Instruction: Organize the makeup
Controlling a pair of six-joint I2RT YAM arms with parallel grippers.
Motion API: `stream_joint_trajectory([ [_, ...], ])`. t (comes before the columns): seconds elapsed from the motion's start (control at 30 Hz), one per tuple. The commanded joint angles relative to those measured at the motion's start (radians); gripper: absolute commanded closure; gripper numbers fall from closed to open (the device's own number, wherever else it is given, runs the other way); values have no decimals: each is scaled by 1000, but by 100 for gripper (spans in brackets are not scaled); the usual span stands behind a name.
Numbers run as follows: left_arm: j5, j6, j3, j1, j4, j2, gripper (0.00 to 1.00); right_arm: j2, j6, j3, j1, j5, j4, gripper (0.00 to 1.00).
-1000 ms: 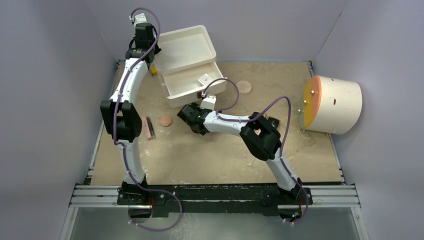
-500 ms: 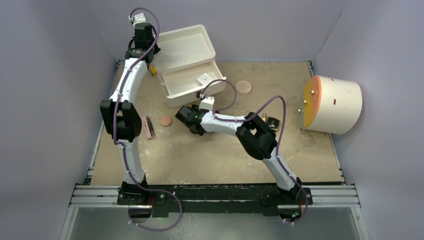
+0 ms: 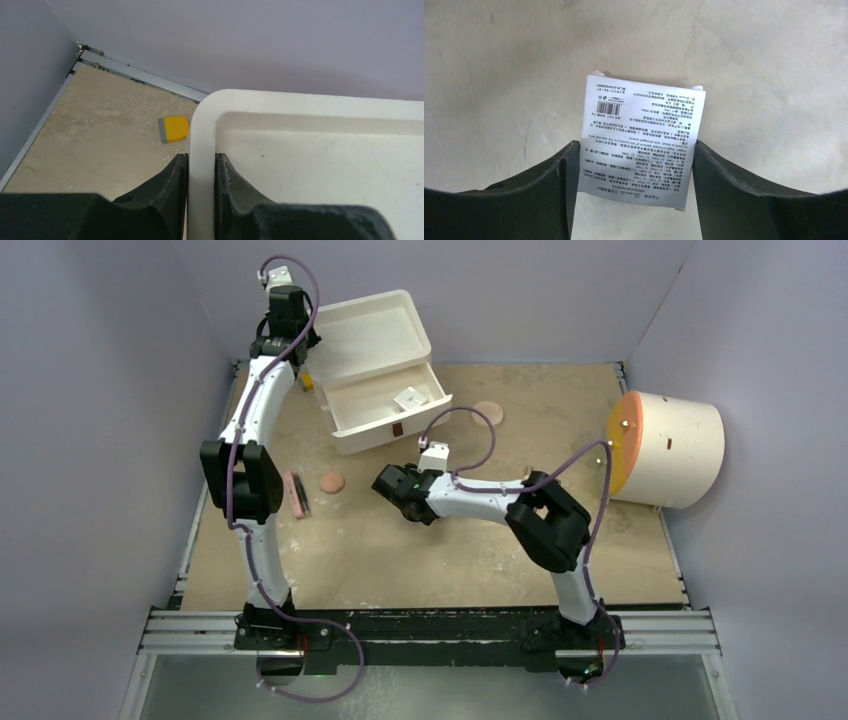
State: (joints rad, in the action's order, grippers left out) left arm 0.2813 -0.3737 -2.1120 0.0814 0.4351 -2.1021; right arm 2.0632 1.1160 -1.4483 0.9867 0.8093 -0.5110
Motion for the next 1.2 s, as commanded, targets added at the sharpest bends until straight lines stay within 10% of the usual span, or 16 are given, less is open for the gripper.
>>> stream_joint_trajectory([
  [0.0, -52, -21, 47, -23, 194, -67, 100, -191, -40, 58, 55, 28, -69, 61],
  [0.27, -61, -32, 51, -22, 198, -56, 100, -455, -280, 71, 78, 84, -38, 61],
  [0.43, -65, -34, 55, -14, 200, -55, 100, -545, -654, 79, 64, 91, 347, 60],
  [0.7, -65, -32, 43, 9, 203, -64, 100, -317, -945, -247, -74, -243, 506, 61],
  [1.17, -52, -15, 40, 8, 202, -81, 100, 62, -1030, -768, -151, -654, 178, 55],
])
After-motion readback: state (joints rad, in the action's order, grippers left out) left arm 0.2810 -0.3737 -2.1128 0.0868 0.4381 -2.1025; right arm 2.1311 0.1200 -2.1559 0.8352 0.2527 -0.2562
